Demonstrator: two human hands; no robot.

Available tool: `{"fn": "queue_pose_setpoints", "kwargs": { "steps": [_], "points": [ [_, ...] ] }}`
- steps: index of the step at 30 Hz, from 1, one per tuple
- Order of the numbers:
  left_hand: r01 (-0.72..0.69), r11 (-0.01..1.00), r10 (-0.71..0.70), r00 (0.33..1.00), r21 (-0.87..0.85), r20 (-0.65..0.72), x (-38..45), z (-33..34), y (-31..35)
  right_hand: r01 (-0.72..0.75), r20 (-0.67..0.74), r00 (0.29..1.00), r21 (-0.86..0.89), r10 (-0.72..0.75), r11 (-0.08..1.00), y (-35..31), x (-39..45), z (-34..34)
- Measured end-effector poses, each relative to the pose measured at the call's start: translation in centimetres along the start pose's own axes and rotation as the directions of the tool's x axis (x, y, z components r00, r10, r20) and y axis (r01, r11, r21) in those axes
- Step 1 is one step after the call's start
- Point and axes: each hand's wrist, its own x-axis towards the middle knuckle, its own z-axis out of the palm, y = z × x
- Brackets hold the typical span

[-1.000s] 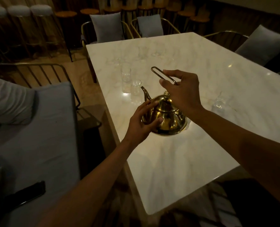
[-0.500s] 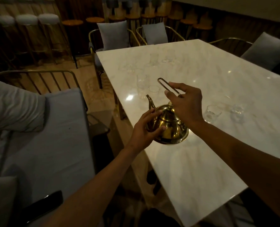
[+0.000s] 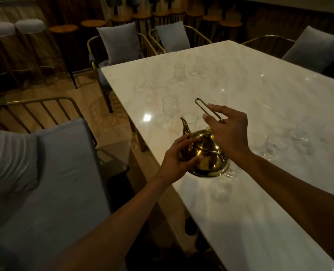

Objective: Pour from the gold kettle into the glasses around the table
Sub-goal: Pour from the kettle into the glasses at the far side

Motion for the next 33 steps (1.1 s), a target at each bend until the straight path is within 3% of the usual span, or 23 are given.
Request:
{"fn": "queue_pose_setpoints", "kwargs": {
  "steps": [17,27,33],
  "points": [
    [-0.043,0.995,0.069,0.951,-0.092,0.302,10.9,-0.4,-2.5,-0.149,-0.246,0.963,-0.140,0.112,0.979,2.5,6.8,2.0],
    [-0.048,0.985,0.129,0.848,-0.168,0.514,15.8,-2.8,-5.9,-0.298,-0.482,0.856,-0.171,0.184,0.939,1.5,8.1,5.9],
    [-0.098,0.958,0.237,0.800,-0.269,0.552,17.0,-5.0,-7.4,-0.376,-0.556,0.796,-0.146,0.239,0.915,0.7,8.4,8.6]
  ]
}}
